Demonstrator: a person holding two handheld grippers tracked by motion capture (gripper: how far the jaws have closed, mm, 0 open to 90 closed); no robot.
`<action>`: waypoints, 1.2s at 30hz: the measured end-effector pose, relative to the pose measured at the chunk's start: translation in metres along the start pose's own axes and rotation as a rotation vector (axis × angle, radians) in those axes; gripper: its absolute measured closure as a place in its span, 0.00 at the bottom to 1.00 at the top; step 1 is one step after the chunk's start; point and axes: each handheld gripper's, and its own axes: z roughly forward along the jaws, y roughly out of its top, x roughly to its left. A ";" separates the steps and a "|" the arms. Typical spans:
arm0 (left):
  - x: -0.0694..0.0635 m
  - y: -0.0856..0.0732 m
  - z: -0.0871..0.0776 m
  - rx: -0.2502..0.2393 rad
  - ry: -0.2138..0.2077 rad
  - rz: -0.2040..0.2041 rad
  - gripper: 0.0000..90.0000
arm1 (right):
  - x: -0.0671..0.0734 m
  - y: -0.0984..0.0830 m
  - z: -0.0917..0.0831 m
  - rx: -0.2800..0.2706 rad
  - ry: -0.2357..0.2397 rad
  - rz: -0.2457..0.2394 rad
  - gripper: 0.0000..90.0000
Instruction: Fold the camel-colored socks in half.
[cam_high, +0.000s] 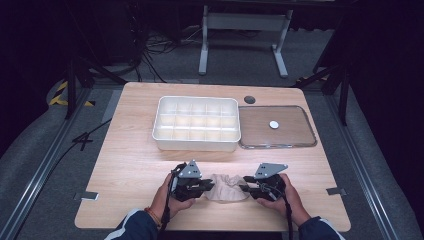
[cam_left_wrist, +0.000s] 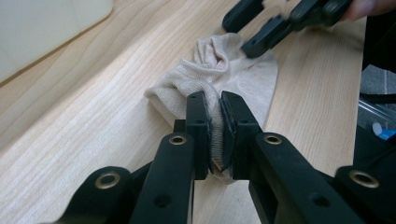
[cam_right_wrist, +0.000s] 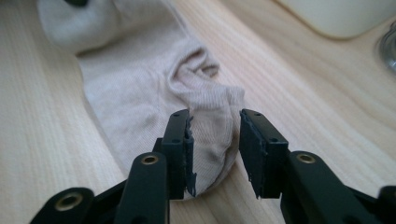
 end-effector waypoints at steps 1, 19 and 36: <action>-0.001 0.003 0.001 -0.008 -0.006 -0.001 0.91 | 0.000 -0.001 0.002 0.005 0.002 0.004 0.73; -0.015 0.036 0.048 0.034 -0.046 0.022 0.91 | -0.002 -0.003 0.006 0.002 0.034 0.035 0.86; -0.017 0.044 0.006 -0.081 -0.002 0.068 0.64 | -0.001 -0.001 0.007 0.022 0.035 0.052 0.92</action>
